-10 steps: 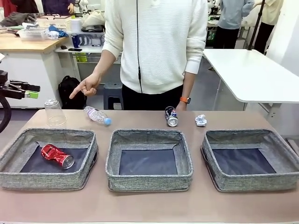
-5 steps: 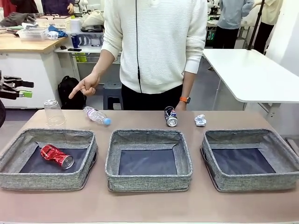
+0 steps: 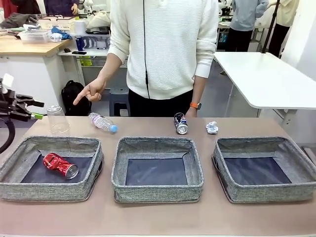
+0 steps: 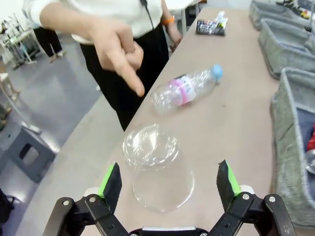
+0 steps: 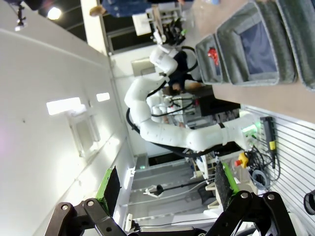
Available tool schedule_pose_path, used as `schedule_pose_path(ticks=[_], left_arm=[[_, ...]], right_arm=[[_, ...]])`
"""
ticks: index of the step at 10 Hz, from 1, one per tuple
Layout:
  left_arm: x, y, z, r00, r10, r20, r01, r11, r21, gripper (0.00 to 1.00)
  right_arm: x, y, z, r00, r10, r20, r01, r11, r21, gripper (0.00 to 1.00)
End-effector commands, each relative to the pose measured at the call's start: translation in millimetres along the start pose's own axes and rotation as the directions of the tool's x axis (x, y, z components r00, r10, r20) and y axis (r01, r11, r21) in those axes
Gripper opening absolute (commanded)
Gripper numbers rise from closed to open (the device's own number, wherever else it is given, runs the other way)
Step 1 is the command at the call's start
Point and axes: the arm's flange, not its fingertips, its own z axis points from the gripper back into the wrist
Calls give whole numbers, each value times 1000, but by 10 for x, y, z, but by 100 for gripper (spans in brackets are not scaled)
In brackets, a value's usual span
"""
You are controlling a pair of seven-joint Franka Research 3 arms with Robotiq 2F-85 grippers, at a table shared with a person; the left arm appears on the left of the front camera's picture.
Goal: Sort the waste into the appropriate baskets.
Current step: Pick up the waste item pointed out by the person.
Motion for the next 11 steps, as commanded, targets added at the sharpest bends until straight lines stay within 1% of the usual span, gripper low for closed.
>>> schedule_pose_path(ticks=[1, 3, 4, 5, 9, 11], left_arm=[[-52, 128, -116, 999, 19, -42, -19, 1000, -9, 100], [-133, 192, -152, 996, 84, -10, -84, 995, -44, 100], [-153, 178, -188, 996, 90, -24, -91, 995, -47, 100], [-165, 155, -257, 994, 106, -9, -106, 991, -79, 100], [-115, 109, -508, 994, 110, 28, -107, 989, -101, 100], [-150, 77, -638, 992, 122, 25, -118, 986, -119, 100]], right_arm=[[13, 34, 4, 1000, 29, -2, -29, 999, 20, 100], [13, 34, 4, 1000, 29, -2, -29, 999, 20, 100], [13, 34, 4, 1000, 29, -2, -29, 999, 20, 100], [13, 34, 4, 1000, 29, -2, -29, 999, 20, 100], [13, 34, 4, 1000, 29, -2, -29, 999, 20, 100], [13, 34, 4, 1000, 29, -2, -29, 999, 20, 100]])
